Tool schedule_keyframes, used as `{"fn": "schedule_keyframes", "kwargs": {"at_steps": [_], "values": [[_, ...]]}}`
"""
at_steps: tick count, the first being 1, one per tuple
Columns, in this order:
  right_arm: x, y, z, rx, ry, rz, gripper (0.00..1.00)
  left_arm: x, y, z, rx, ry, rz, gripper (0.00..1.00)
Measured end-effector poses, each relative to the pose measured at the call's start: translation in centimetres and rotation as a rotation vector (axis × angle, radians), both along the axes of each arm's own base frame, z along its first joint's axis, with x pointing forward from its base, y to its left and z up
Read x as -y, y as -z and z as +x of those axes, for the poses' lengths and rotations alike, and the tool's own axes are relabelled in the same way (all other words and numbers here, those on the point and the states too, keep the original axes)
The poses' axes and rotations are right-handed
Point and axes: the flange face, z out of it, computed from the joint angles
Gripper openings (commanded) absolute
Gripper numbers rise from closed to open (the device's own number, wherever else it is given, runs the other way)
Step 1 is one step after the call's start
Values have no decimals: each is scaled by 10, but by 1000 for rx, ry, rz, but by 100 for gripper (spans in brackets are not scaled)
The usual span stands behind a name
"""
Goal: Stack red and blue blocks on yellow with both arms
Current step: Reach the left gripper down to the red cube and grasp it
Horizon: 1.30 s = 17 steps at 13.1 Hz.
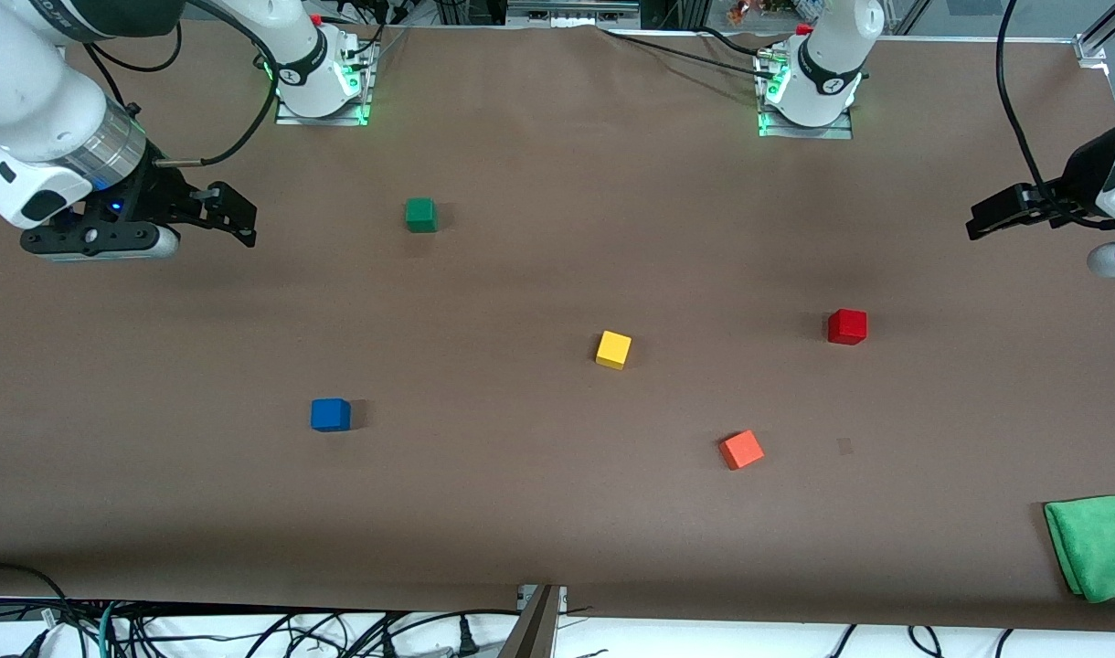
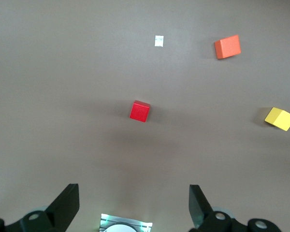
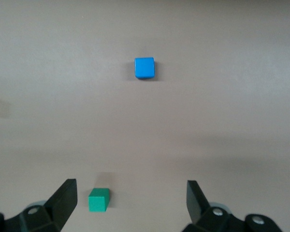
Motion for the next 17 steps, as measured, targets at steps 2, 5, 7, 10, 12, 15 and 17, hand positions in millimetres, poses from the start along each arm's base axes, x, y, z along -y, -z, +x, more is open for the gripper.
{"fn": "schedule_keyframes", "kwargs": {"at_steps": [2, 5, 7, 10, 12, 15, 17], "values": [[2, 3, 0, -9, 3, -2, 99, -1, 2, 0, -4, -1, 0, 100], [7, 4, 0, -20, 12, -5, 100, -6, 10, 8, 26, -11, 0, 100], [10, 5, 0, -24, 17, -5, 100, -9, 49, 21, 29, -16, -2, 100], [10, 11, -1, -37, 17, -8, 100, -9, 137, 34, 17, -14, -6, 100], [10, 13, -1, -41, 17, -9, 100, -8, 195, 34, 21, 24, -15, 100], [10, 14, -1, -43, 17, -9, 100, -12, 268, 24, 25, 129, -34, 100], [9, 17, 0, -47, 16, -10, 100, -19, 307, 16, 15, 156, -40, 100]]}}
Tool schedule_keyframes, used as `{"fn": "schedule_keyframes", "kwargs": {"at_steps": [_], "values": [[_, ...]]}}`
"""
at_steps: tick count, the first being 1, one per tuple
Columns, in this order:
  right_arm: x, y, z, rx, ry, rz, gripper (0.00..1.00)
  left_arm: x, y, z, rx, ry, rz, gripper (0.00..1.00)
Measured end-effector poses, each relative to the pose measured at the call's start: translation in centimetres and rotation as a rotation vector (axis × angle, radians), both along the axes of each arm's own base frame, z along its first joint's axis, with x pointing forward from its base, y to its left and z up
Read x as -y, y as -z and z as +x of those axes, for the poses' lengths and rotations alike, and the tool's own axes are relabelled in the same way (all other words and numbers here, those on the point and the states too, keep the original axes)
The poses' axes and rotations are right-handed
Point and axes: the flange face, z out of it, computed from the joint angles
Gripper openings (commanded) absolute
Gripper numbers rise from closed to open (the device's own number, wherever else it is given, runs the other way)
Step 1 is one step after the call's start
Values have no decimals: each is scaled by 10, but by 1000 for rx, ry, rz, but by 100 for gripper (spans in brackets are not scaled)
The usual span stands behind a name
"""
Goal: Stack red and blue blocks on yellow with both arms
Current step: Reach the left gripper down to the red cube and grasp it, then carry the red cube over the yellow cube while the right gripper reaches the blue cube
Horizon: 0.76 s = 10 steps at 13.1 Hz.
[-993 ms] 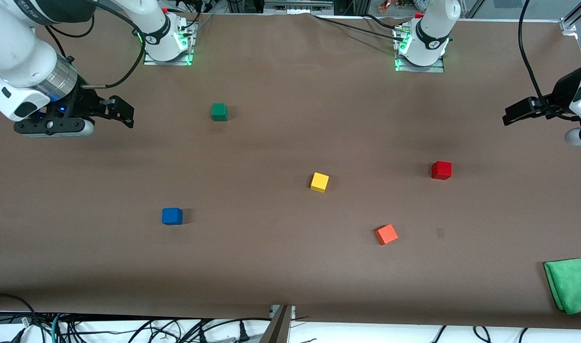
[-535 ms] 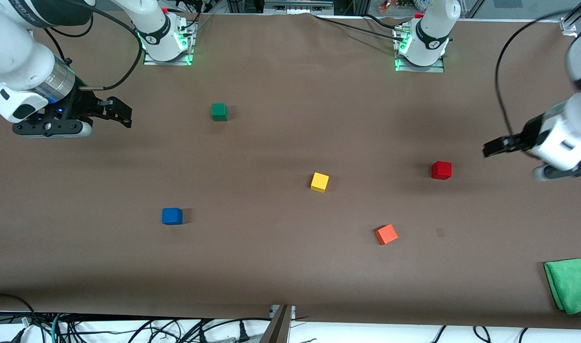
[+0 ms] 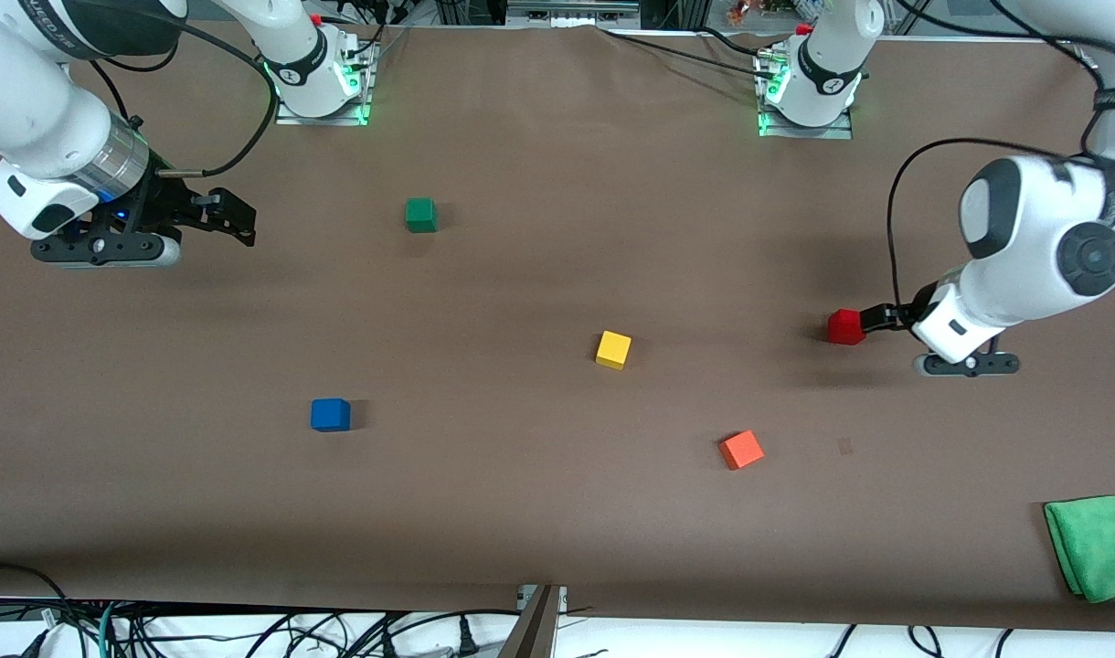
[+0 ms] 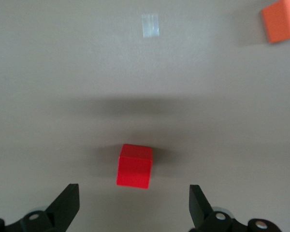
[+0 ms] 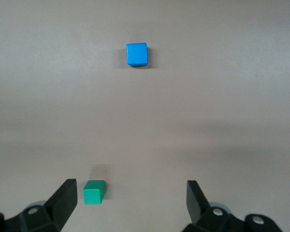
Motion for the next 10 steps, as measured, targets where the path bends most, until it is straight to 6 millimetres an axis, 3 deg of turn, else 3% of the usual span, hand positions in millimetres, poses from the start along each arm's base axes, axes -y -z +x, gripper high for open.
{"fn": "schedule_keyframes", "kwargs": {"at_steps": [2, 7, 8, 10], "values": [[0, 2, 1, -4, 0, -1, 100, -1, 31, -11, 0, 11, -3, 100], [-4, 10, 5, -9, -5, -1, 100, 2, 86, -43, 43, 41, -9, 100], [-6, 15, 7, -12, -9, -2, 100, 3, 94, -46, 44, 42, -10, 92], [-11, 26, 12, -19, -14, -3, 100, 3, 103, -48, 39, 43, -12, 49]]}}
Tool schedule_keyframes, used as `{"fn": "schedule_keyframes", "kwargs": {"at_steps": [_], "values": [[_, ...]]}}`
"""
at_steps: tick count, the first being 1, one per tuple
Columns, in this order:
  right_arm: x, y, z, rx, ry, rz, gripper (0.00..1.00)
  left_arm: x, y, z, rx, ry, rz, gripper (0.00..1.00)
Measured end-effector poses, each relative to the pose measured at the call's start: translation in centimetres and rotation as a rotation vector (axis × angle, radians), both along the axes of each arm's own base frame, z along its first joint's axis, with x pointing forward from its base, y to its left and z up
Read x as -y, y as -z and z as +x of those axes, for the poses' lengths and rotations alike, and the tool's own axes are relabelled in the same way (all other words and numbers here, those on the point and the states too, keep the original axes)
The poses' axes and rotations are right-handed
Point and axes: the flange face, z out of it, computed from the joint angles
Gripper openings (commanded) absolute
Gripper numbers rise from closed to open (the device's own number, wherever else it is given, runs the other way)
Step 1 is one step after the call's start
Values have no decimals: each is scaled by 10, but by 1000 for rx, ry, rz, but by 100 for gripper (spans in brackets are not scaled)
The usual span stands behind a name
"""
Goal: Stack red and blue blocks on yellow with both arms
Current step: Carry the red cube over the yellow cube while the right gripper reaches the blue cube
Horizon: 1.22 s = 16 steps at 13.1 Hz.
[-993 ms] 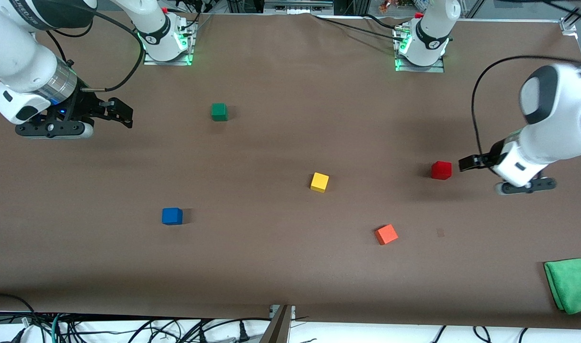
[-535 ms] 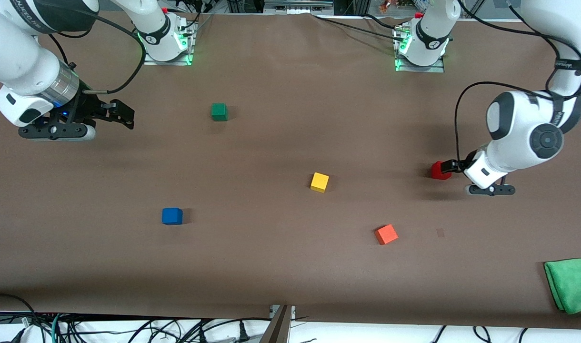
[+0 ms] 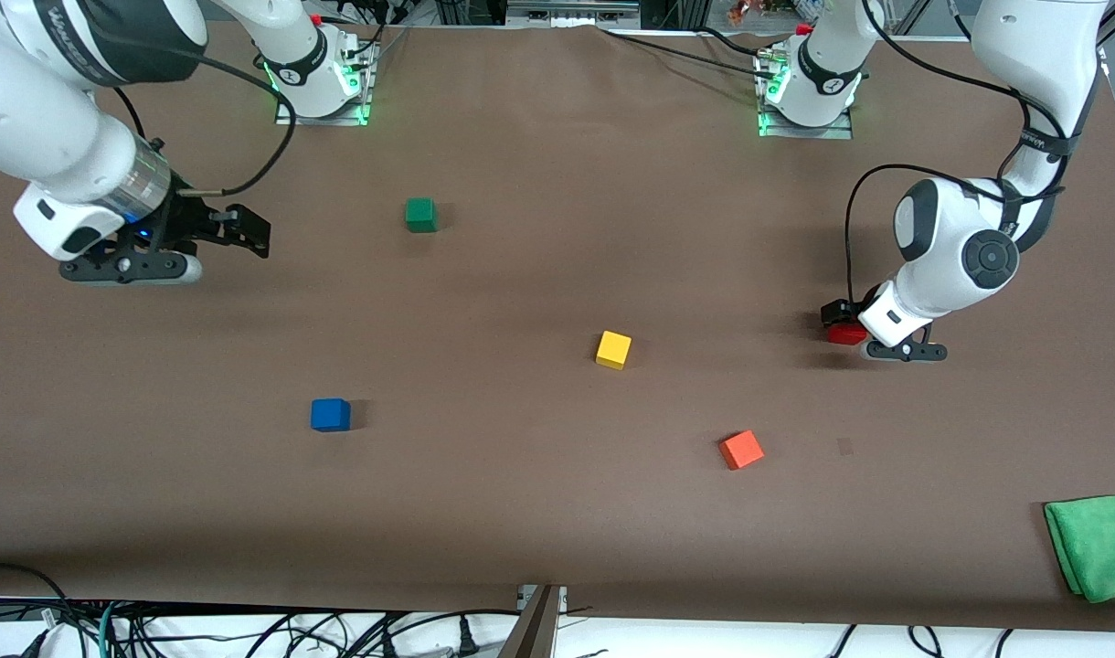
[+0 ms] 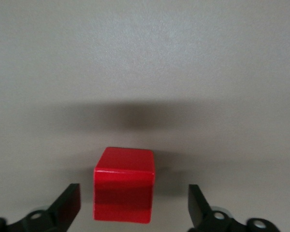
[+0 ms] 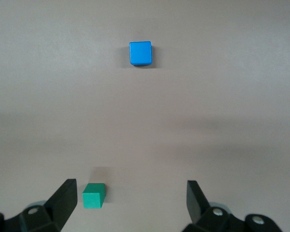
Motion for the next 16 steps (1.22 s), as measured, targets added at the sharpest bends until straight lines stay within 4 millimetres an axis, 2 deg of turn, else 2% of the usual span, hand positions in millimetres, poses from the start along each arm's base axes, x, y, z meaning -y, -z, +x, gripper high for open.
{"fn": "schedule_keyframes", "kwargs": {"at_steps": [4, 8, 10, 11, 12, 13, 15, 16], "values": [[-3, 5, 2, -1, -5, -4, 100, -3, 4, -1, -5, 36, -5, 1], [-8, 5, 1, 2, -19, -16, 100, -9, -1, 4, 12, 61, -8, 0], [-8, 5, 1, 3, -19, -16, 99, 1, -22, 21, 41, 76, -9, 0], [-8, 4, 2, 6, -19, -16, 100, 16, -39, 30, 44, 88, -11, 0], [-8, 4, 2, 8, -19, -15, 100, 42, -58, 39, 47, 93, -15, 0], [-8, 3, 2, 11, -19, -15, 100, 77, -75, 46, 60, 98, -21, 0], [-8, 7, 6, 23, -21, -24, 100, 165, -102, 44, 95, 134, -37, 0], [-8, 17, 13, 32, -22, -25, 100, 216, -110, 35, 103, 158, -44, 0]]}}
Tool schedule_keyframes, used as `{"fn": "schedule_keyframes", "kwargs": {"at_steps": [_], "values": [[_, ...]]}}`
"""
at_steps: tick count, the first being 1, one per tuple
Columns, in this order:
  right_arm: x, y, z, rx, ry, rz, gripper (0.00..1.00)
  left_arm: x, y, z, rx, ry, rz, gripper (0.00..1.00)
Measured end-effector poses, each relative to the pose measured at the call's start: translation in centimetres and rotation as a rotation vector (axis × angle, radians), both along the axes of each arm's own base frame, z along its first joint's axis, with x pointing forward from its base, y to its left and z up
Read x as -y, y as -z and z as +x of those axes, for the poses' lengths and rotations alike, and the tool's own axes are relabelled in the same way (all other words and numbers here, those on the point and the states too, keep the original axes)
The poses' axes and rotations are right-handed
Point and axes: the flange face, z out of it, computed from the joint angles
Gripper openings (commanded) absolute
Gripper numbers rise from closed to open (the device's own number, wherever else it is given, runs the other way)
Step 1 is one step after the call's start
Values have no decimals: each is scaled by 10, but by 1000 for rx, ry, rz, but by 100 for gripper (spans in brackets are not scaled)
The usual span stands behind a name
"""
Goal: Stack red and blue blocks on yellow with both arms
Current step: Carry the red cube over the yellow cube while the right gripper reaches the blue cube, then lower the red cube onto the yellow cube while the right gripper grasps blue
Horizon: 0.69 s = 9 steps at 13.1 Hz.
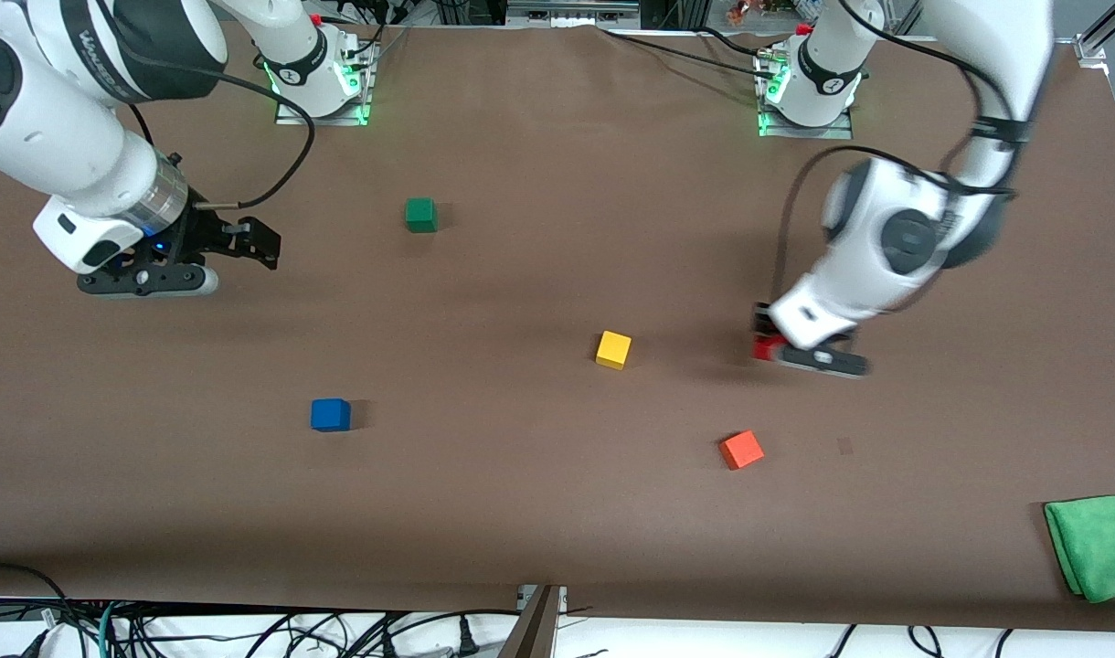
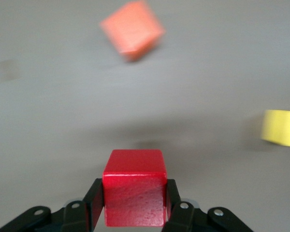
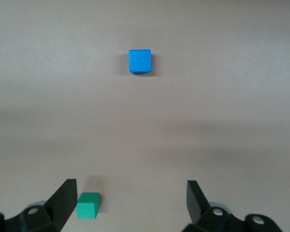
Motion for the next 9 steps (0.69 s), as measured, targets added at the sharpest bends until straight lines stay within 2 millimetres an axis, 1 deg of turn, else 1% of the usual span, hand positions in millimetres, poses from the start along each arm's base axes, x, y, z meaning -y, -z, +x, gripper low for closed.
{"fn": "schedule_keyframes", "kwargs": {"at_steps": [1, 2, 3, 4, 6, 7, 8, 9], "values": [[-2, 20, 11, 17, 0, 4, 99, 41, -5, -10, 0, 5, -4, 0], [-4, 49, 26, 38, 0, 9, 99, 76, -8, -19, -5, -9, -7, 0], [-7, 86, 44, 60, 1, 15, 99, 107, -10, -25, -11, -30, -10, 0], [-9, 127, 58, 74, 3, 20, 99, 132, -8, -29, -16, -45, -15, 0], [-10, 203, 77, 99, 7, 26, 99, 173, 6, -35, -30, -51, -23, 0], [-8, 234, 84, 118, 10, 31, 99, 189, 17, -37, -41, -53, -24, 0], [-4, 260, 89, 132, 19, 34, 99, 202, 27, -38, -51, -57, -25, 0], [4, 277, 92, 129, 35, 36, 99, 209, 37, -38, -59, -55, -24, 0]]}}
